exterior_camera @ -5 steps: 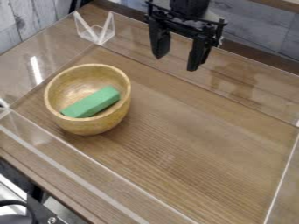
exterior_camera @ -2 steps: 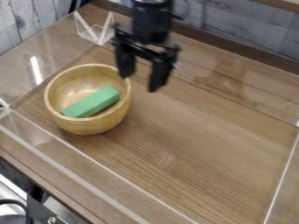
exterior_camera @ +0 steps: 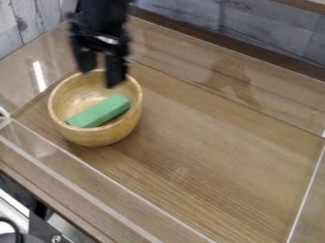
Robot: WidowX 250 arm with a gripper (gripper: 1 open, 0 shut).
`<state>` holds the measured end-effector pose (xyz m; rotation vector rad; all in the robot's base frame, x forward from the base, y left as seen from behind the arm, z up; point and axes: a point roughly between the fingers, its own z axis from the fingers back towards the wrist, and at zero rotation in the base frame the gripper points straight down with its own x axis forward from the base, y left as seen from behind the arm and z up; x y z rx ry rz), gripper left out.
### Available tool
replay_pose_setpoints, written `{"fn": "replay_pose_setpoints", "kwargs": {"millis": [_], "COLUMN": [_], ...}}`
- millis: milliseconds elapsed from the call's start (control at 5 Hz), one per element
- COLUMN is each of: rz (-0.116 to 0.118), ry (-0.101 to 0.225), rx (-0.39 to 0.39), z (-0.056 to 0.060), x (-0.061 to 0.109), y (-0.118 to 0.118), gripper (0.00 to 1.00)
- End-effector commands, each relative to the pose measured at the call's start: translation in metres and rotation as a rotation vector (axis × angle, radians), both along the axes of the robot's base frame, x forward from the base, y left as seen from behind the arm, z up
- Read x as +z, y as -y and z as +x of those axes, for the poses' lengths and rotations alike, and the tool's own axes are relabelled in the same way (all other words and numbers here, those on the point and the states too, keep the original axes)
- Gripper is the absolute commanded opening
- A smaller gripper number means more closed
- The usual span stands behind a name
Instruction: Move green object from inside the wooden bowl to the table next to it
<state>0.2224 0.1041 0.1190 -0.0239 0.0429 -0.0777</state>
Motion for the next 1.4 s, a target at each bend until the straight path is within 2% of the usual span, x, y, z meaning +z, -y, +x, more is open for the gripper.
{"fn": "replay_pose_setpoints", "kwargs": {"millis": [0,400,800,1200], "rz": [0.015,0.011,0.014,0.030], "ry": [0.062,0.075,0.075,0.083], "rx": [0.007,-0.013,-0.033,0.104], "z": [0.003,-0.001,0.006,0.020], "x": [0.008,0.000,-0.022,-0.042], "y": [-0.029,-0.012,-0.033,-0.028], "gripper": [1.00,1.00,1.00,1.00]}}
